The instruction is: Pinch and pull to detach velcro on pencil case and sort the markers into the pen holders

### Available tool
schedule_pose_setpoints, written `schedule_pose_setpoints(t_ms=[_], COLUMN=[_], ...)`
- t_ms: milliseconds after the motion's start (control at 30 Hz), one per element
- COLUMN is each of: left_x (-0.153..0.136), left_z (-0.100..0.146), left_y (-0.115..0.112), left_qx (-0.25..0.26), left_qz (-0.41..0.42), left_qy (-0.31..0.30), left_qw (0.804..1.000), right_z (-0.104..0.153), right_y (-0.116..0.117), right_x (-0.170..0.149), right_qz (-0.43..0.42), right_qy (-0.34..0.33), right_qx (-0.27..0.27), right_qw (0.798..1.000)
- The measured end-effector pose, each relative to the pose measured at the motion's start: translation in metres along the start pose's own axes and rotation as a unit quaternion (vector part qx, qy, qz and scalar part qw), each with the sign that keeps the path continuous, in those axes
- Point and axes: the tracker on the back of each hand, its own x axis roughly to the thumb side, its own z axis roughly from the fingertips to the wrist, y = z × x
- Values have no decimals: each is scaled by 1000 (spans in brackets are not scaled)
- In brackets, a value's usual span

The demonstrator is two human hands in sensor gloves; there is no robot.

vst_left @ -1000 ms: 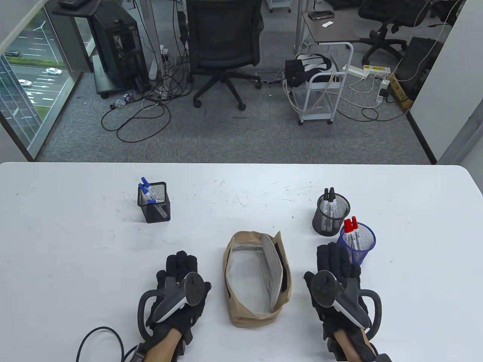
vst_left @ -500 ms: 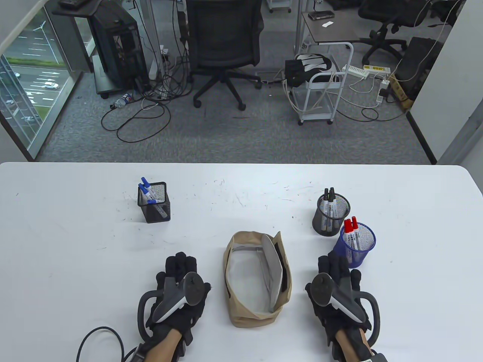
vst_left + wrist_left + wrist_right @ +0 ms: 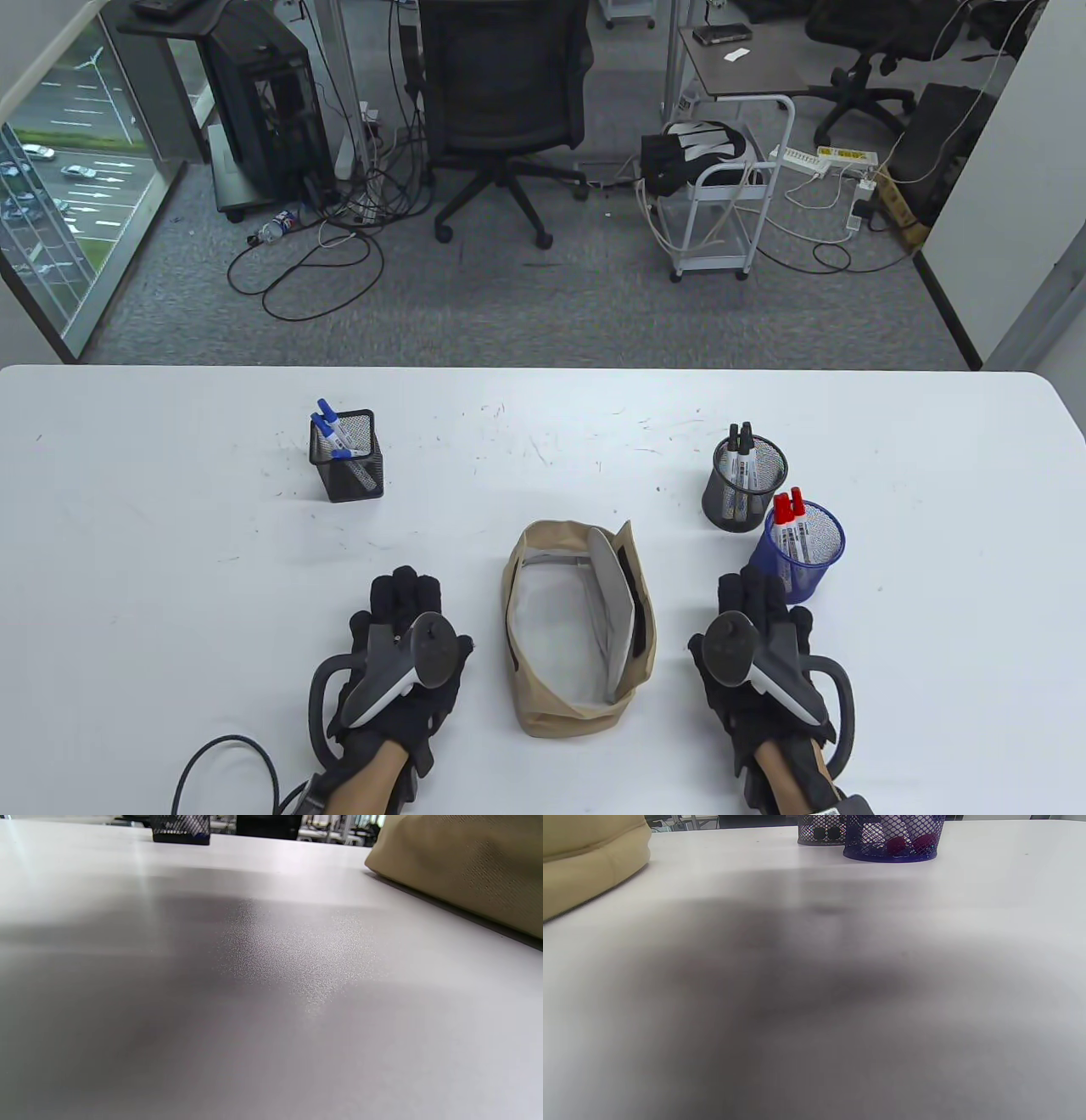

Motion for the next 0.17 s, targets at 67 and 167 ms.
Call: schedule_pose_setpoints(t_ms=[67, 167], left_x=[0, 0], left_z=[0, -1], left_y=[0, 0], left_qx=[0, -1], left_qz=[1, 2], left_qy=[-1, -1], left_qw=[1000, 1000], right_z=[0, 0], right_y=[0, 1], right_x=[0, 0], right_qz=[2, -1], right_qy=[-1, -3], right_qx=[0, 4], right_qw=[1000, 1000])
